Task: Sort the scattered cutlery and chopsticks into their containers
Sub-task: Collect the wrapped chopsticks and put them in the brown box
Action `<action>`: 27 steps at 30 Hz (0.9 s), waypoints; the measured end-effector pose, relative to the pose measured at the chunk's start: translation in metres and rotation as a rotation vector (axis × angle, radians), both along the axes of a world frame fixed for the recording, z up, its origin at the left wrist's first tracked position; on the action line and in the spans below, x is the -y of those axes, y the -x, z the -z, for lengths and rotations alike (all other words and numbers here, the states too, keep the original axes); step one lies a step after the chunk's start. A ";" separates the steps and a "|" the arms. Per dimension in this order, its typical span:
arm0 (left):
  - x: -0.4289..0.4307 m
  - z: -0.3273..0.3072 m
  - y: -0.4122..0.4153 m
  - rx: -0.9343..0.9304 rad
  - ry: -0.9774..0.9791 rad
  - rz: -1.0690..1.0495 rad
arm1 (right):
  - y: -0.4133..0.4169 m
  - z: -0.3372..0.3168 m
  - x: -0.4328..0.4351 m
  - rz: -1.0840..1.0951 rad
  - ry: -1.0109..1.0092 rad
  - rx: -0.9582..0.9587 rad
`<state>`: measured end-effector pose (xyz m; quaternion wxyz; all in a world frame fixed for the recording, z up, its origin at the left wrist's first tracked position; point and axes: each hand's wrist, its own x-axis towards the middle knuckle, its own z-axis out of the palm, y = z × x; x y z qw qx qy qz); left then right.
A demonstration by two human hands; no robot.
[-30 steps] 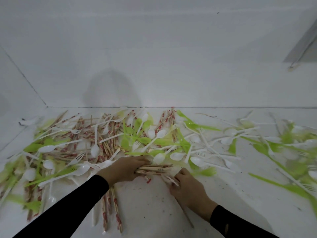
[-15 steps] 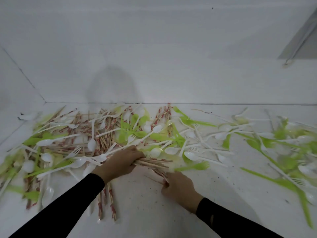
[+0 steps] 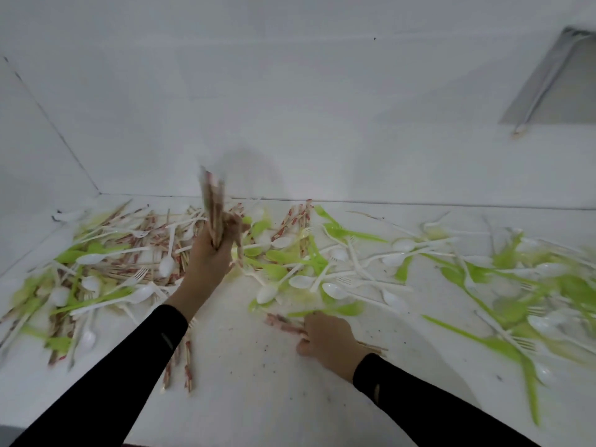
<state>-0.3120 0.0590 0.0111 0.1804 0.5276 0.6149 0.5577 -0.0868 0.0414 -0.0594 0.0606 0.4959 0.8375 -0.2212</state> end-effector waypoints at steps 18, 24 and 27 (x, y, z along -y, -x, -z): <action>0.025 0.056 -0.280 0.416 -0.009 0.215 | -0.203 -0.003 0.009 0.544 -0.007 -1.120; 0.030 0.104 -0.295 0.306 0.256 0.229 | -0.221 -0.001 -0.002 0.510 0.083 -1.097; 0.011 0.092 -0.304 0.375 0.274 0.298 | -0.235 -0.013 -0.019 0.613 0.157 -1.203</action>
